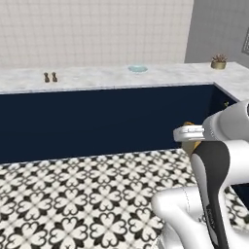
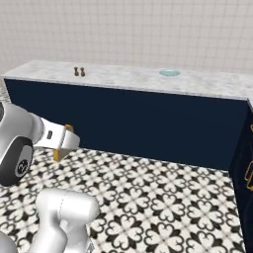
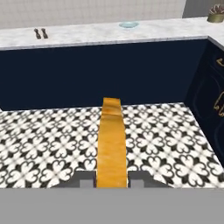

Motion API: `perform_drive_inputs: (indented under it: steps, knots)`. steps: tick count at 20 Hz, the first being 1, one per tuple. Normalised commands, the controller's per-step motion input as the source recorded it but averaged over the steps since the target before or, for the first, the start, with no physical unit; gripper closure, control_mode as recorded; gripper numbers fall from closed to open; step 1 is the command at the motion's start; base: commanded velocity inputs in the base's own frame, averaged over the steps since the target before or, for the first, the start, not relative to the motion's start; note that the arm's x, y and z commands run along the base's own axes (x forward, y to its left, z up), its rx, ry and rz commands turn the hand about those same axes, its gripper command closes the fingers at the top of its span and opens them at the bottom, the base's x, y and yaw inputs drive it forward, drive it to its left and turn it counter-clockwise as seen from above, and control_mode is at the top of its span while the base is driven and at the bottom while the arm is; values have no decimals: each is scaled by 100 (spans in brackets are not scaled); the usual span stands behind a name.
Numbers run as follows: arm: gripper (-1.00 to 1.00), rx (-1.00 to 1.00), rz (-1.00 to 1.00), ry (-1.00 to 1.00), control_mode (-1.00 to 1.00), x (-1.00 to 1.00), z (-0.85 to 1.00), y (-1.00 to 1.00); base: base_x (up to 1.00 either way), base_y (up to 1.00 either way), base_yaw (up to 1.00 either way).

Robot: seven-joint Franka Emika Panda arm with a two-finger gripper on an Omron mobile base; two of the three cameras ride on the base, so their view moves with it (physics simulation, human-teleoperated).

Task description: Start the toaster. Once the lever pops up, take the bread to the plate on the dining counter.

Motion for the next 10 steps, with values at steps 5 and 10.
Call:
perform_drive_inputs:
  steps: [5,10]
  knots:
    - [100,0,0,0,100,0,0,0,73,-47,-3]
    - [100,0,0,0,100,0,0,0,93,-60,-3]
